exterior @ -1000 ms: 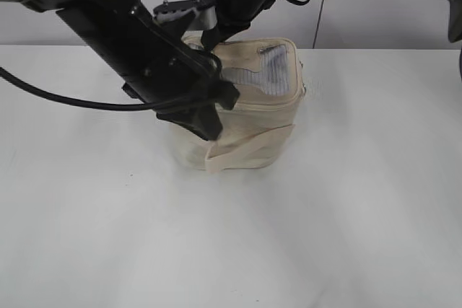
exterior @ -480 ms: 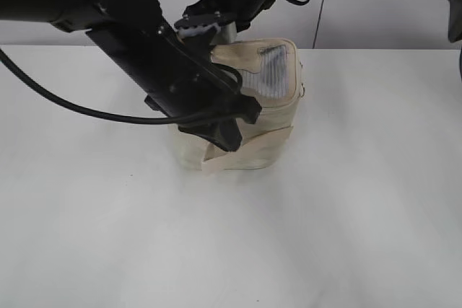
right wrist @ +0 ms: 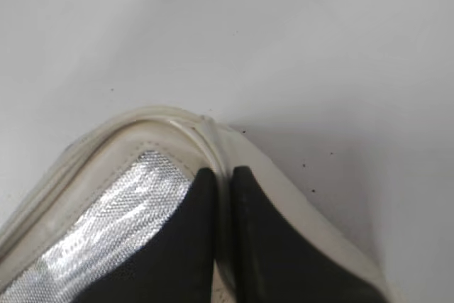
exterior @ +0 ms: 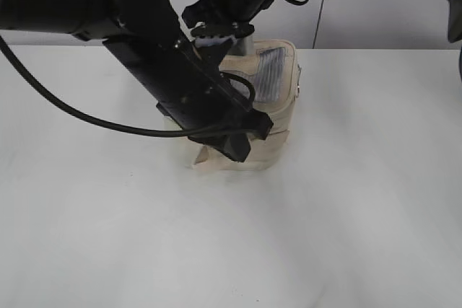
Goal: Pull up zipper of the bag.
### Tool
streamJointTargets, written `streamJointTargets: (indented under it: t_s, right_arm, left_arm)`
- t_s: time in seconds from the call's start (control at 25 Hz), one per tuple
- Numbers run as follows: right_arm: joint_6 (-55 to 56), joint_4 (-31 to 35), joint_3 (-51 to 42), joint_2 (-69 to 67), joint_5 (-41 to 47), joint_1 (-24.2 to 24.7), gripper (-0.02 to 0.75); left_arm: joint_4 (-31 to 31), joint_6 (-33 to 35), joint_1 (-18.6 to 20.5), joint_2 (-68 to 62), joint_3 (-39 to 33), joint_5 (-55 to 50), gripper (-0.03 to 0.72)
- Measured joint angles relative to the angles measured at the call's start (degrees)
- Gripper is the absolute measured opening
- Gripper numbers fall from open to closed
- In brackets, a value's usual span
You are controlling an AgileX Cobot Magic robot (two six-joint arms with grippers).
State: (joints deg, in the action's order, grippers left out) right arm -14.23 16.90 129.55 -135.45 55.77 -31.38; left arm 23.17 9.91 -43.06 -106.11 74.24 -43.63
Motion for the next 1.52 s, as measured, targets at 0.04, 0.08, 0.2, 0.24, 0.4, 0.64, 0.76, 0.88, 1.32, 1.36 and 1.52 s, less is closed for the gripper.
streamJointTargets:
  t_s: [0.04, 0.08, 0.2, 0.24, 0.4, 0.64, 0.76, 0.88, 1.32, 1.36, 1.52]
  right_arm:
    - [0.0, -0.2, 0.0, 0.0, -0.5, 0.0, 0.043]
    - [0.0, -0.5, 0.0, 0.0, -0.8, 0.0, 0.053]
    - [0.3, -0.5, 0.2, 0.0, -2.9, 0.2, 0.145]
    - [0.4, -0.1, 0.4, 0.2, -3.3, 0.2, 0.194]
    - [0.5, 0.2, 0.7, 0.7, -2.7, 0.1, 0.369]
    - [6.5, -4.2, 0.7, 0.8, 1.3, 0.1, 0.452]
    - [9.3, -9.5, 0.7, 2.0, 3.5, 0.1, 0.455]
    - [10.5, -14.3, 0.7, 3.6, 7.7, 0.1, 0.456]
    - [14.9, -16.9, 0.7, 4.5, 13.3, 3.7, 0.457]
    - [15.2, -16.9, 0.7, 4.5, 13.3, 4.2, 0.457]
    - [15.7, -13.8, 0.7, 4.5, 13.4, 6.7, 0.457]
  left_arm:
    - [0.3, 0.2, 0.0, 0.1, 0.1, -2.2, 0.057]
    - [0.6, 0.4, -0.1, 0.2, 0.1, -4.6, 0.102]
    - [-0.5, 0.4, 0.3, 2.2, 0.1, -9.2, 0.269]
    - [-1.5, 0.3, 0.6, 3.5, 0.1, -10.5, 0.323]
    - [-7.8, -1.8, 2.5, 10.3, 0.1, -13.0, 0.407]
    - [-12.9, -5.9, 9.6, 19.1, 0.1, -11.1, 0.422]
    - [-12.8, -6.1, 15.6, 19.2, 0.1, -9.4, 0.424]
    - [-9.1, -6.0, 21.6, 17.4, 0.1, -4.8, 0.426]
    - [3.4, 5.3, 25.8, 4.7, 6.1, 2.6, 0.461]
    - [3.6, 6.1, 25.8, 3.4, 7.7, 2.7, 0.463]
    - [3.8, 7.8, 25.8, -1.5, 15.5, 2.0, 0.465]
